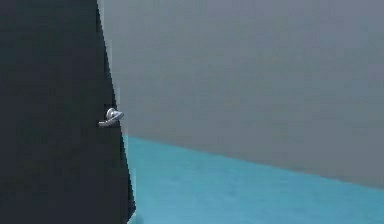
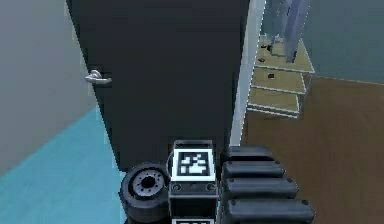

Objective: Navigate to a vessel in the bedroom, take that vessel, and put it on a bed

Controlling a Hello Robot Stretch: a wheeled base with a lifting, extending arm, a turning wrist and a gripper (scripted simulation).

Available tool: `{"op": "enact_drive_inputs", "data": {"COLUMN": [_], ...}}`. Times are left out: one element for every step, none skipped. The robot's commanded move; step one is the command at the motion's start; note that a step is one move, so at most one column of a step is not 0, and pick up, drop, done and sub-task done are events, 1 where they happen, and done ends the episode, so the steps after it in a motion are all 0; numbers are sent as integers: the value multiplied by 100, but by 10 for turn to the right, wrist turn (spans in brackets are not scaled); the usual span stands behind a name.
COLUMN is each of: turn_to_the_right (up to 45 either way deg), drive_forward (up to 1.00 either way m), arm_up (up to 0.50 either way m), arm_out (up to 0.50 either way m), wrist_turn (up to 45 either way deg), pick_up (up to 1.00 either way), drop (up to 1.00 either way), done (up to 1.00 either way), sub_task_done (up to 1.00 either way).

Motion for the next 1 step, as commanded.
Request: {"op": "enact_drive_inputs", "data": {"turn_to_the_right": [0], "drive_forward": [100], "arm_up": [0], "arm_out": [0], "wrist_turn": [0], "pick_up": [0], "drop": [0], "done": [0], "sub_task_done": [0]}}
